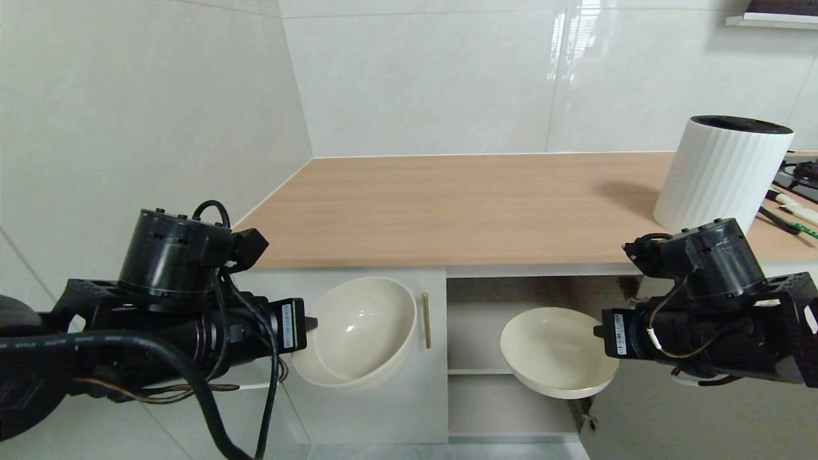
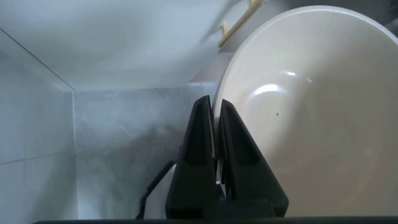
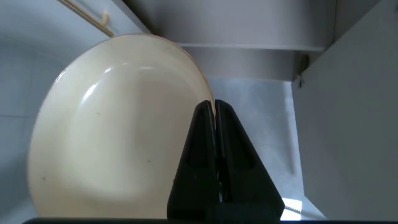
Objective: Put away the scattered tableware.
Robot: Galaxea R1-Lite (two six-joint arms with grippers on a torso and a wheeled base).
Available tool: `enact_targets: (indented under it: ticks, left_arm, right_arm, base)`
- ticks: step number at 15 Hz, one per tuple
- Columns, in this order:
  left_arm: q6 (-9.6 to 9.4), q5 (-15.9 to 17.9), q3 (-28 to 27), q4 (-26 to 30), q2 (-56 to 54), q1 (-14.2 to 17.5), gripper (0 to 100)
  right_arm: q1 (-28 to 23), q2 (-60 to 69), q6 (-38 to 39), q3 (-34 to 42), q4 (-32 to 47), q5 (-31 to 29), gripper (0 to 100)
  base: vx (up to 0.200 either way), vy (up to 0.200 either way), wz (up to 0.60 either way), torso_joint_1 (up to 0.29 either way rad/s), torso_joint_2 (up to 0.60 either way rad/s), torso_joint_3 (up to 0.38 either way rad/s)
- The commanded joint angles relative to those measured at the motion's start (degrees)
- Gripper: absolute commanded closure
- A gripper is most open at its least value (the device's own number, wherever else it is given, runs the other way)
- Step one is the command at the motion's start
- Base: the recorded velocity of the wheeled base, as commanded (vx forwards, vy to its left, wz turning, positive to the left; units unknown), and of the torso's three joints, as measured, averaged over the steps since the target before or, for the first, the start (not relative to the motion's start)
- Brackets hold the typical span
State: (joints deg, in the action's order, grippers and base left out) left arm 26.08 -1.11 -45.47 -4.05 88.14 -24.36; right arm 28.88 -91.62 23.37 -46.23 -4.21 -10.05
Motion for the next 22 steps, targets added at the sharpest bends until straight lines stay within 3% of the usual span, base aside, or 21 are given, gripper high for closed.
enact_targets:
  ticks: [1, 14, 22]
  left_arm:
    - [0.03, -0.03, -0.06, 0.0, 0.54, 0.01, 100]
    - [-0.06, -0.03, -0.14, 0.0, 0.54, 0.01, 100]
    - [-0.15, -0.03, -0.32, 0.0, 0.9, 0.01, 100]
  right_arm:
    - [0.04, -0.84, 0.01, 0.0, -0.01, -0.06, 100]
    - [-0.05, -2.77, -0.08, 1.4, -3.26, -0.59, 100]
    - [0.04, -3.82, -0.17, 1.84, -4.5, -2.0, 100]
  base:
    - [0.0, 0.0, 0.0, -0.154, 0.38, 0.212]
    - [0.0, 0.0, 0.0, -0.156, 0.45, 0.293]
    - [0.0, 0.0, 0.0, -0.013, 0.06, 0.04]
